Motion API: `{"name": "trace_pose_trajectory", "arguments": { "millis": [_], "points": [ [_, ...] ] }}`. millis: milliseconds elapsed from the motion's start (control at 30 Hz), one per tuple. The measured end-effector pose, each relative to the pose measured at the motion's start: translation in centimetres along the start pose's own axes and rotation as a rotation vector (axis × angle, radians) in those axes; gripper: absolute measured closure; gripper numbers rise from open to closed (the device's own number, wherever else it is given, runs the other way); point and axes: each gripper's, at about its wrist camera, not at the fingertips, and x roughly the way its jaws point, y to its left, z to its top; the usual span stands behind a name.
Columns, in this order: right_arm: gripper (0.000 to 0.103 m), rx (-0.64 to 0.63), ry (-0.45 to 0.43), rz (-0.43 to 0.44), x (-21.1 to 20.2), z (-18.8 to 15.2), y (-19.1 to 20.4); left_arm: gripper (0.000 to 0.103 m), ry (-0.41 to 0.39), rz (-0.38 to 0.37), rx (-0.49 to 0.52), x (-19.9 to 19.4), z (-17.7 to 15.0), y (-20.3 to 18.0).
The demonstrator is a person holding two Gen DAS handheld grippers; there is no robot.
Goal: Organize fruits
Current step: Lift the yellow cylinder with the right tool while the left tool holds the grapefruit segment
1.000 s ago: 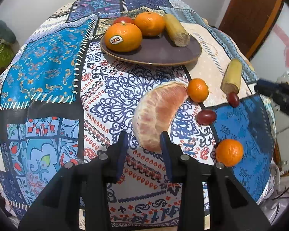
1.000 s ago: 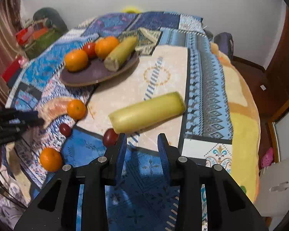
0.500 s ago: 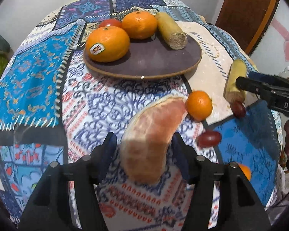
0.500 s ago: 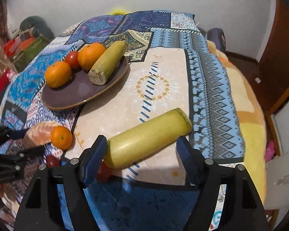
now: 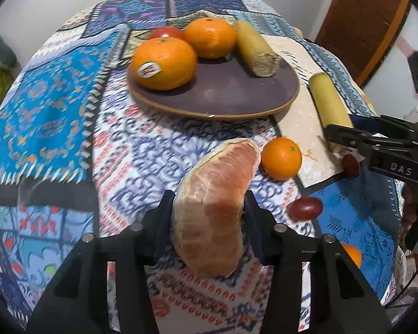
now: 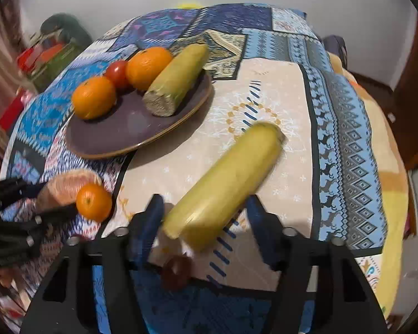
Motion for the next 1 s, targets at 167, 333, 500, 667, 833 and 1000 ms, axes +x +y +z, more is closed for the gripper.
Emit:
{"name": "trace_pose_trajectory", "arguments": {
  "millis": [167, 333, 500, 667, 833, 1000],
  "points": [
    [0.067, -0.011, 0.001, -0.024, -1.4, -1.0, -1.4, 0.056, -0.003, 0.082, -0.054, -1.1, -1.4, 1.1],
    [0.069, 0.007, 0.021, -0.028, -2.7, -1.7, -3.2, 0.056, 0.027, 0.054, -0.051, -1.5, -2.3, 1.9],
    [0.069, 0.013, 0.001, -0.025, -3.5, -1.0, -3.4, 0.054, 0.042, 0.017, -0.063, -0.7, -1.6, 2.4],
    [0.068, 0.011, 0.014, -0.042, -1.6, 0.2, -3.1, 0.053, 0.029, 0.005, -0.062, -0.3, -1.1, 2.5],
    [0.066, 0.025, 0.048, -0.032, 1.0, 1.1, -3.2, 0.056, -0.001, 0.005, -0.103, -0.4, -0.7, 2.9],
    [0.069, -0.002, 0.021, -0.05, 1.5, 1.5, -2.1, 0.057, -0.013, 0.008, -0.14, -1.0, -0.3, 3.5]
  ]
}}
